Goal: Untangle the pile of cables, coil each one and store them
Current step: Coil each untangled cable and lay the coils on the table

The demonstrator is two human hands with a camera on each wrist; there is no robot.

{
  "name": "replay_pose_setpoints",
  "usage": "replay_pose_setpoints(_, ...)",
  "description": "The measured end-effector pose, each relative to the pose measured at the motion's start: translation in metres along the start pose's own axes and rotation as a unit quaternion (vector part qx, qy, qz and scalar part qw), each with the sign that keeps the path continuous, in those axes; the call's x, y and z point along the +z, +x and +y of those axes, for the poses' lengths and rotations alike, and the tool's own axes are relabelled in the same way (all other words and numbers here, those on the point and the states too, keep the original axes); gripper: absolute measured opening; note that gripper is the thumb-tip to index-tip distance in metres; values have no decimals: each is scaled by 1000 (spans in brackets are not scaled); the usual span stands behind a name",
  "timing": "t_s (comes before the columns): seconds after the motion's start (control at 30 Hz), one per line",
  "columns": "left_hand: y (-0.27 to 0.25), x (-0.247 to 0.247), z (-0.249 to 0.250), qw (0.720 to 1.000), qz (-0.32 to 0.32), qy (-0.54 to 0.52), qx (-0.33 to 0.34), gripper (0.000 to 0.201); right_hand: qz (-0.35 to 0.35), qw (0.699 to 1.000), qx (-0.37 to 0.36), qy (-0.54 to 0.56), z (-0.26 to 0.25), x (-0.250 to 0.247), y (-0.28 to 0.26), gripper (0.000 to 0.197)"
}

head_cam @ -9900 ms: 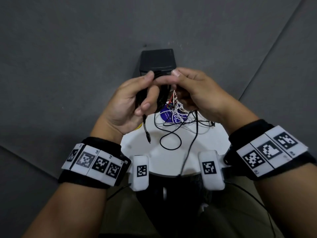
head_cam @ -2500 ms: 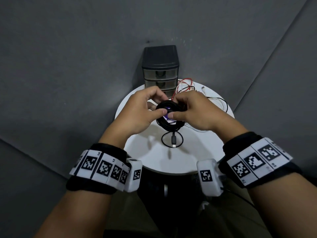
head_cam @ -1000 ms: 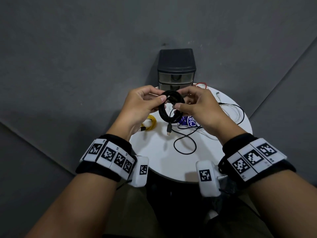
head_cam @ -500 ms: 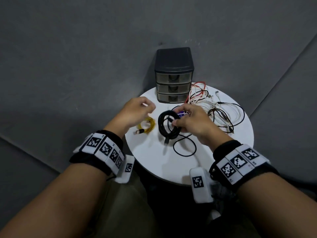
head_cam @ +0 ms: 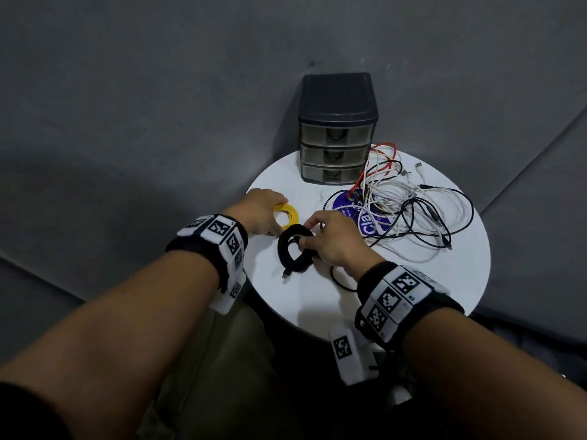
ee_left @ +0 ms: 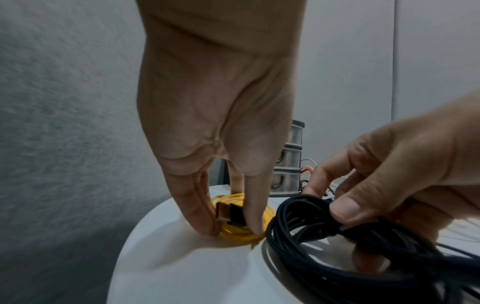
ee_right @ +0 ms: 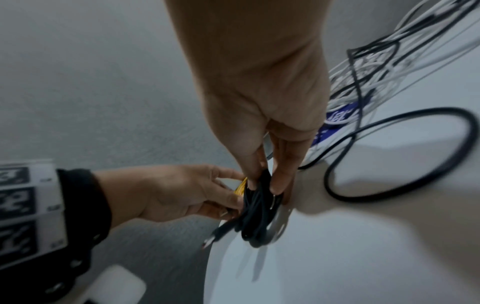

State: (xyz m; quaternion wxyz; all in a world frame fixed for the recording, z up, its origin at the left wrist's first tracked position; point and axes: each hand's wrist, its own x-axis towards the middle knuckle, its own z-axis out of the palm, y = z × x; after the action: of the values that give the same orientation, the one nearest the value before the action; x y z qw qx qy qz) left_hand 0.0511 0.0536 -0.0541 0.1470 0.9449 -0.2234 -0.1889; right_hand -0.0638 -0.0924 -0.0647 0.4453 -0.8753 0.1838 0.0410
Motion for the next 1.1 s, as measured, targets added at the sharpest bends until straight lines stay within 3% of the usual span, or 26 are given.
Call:
replay_pose_setpoints(0.1,8,-3,0,999,23,-31,-3,80,17,996,-14,-92,-9,1,5,34)
replay_pose_setpoints(0.23,17,-6,-1,999,31,-22,1,81,28,987,-17,-158,-15,10,9,30)
replay_pose_setpoints(0.47,23,-7,0,1000,8,23,8,97,-7,991,-35,-126,-20,-2,4,23)
replay_pose_setpoints(0.57,22,-14,15,998,62,-8,24,79,-33,998,-51,-5,-18,-38,-2,11)
replay_pose_setpoints(0.7,12,-20,48,983,125,-34,129,39,134,986,-68,-66,3,-107,-5,16)
replay_pose_setpoints(0.77,9,-17,70,974,110,-30,194,24,134,977,-46,-157,19,-132,-4,28)
replay_pose_setpoints(0.83,5,-14,94,968,73,-10,239,19,40,958,-34,-282,32,-145,-4,40)
replay_pose_setpoints(0.9,2,-9,116,966,28,-9,258,20,0,933,-39,-358,43,-148,-6,34)
replay_pose_setpoints(1.0,-3,-7,137,966,-21,-26,256,26,53,931,-76,-352,46,-153,-13,11)
replay_pose_setpoints(1.1,-11,-12,149,961,-52,-61,265,26,100,945,-151,-271,31,-162,-22,10)
